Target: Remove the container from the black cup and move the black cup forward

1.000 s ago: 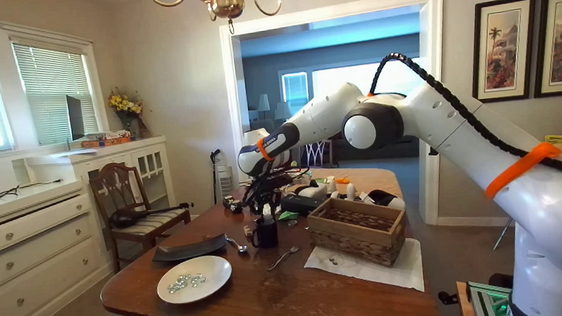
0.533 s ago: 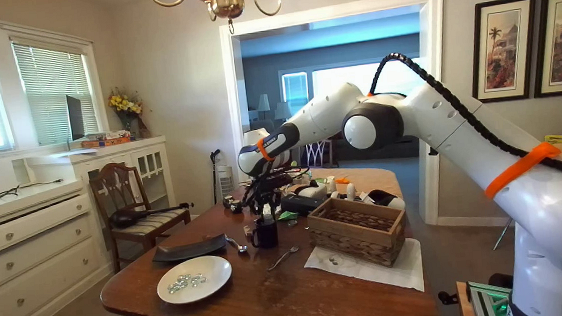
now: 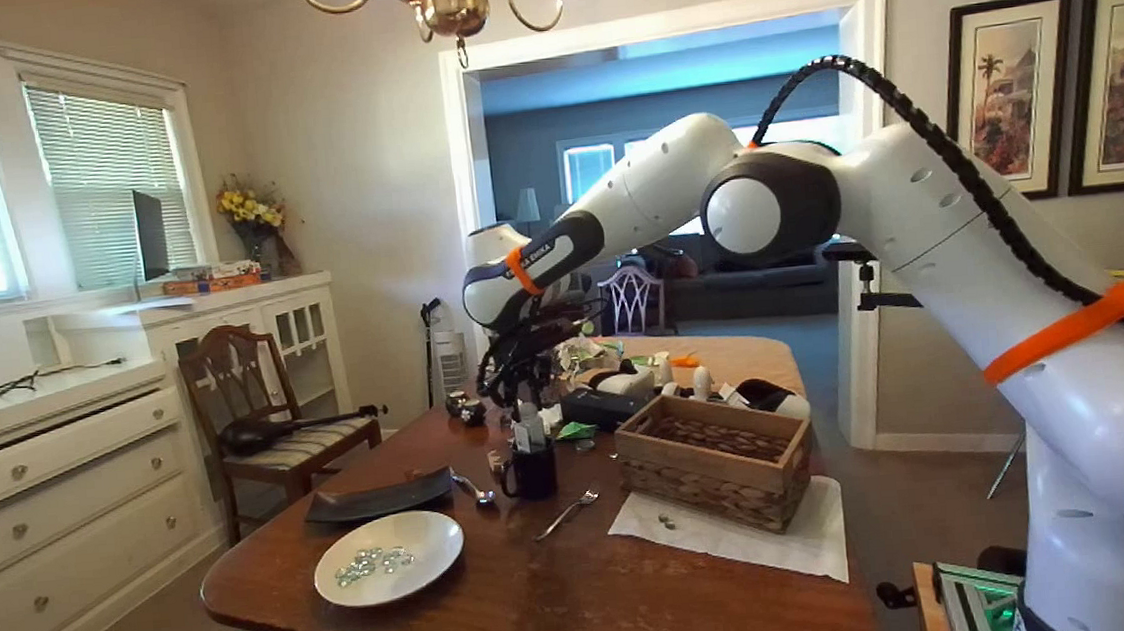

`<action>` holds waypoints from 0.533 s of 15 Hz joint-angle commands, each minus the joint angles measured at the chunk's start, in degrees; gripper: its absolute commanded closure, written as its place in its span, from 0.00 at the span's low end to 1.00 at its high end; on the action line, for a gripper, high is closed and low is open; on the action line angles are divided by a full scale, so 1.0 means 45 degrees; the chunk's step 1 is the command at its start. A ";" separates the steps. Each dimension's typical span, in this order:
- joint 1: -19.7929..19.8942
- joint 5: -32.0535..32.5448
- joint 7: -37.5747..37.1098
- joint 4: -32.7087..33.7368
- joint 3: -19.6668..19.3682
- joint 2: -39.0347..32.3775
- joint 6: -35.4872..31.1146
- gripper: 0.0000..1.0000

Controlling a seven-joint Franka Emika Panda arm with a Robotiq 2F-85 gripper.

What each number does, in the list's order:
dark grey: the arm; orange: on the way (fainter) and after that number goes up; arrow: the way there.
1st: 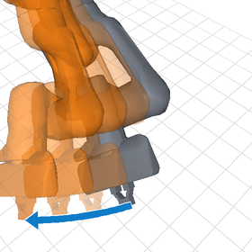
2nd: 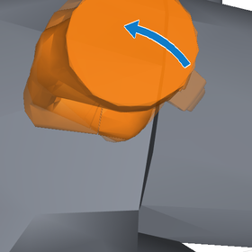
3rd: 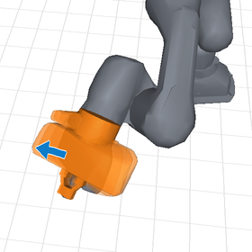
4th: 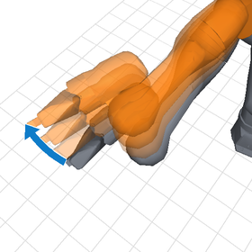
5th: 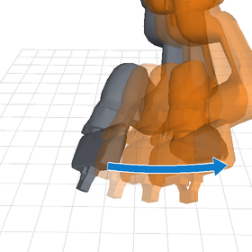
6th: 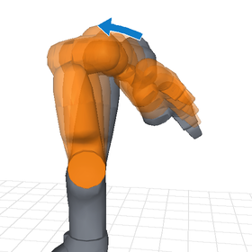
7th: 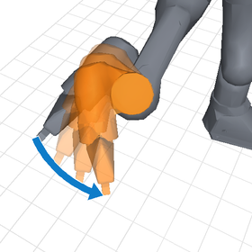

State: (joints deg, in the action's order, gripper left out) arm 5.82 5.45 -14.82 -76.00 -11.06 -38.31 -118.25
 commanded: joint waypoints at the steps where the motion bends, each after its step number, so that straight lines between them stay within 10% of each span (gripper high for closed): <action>1: -0.1101 0.1322 -0.0912 -0.2050 -0.0301 0.2189 -0.0322 0.78; 8: -0.1181 0.0774 -0.0294 -0.2233 0.0716 0.3177 0.0273 0.78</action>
State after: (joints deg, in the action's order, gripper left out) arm -0.59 10.58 -17.87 -83.96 -9.47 -24.84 -117.88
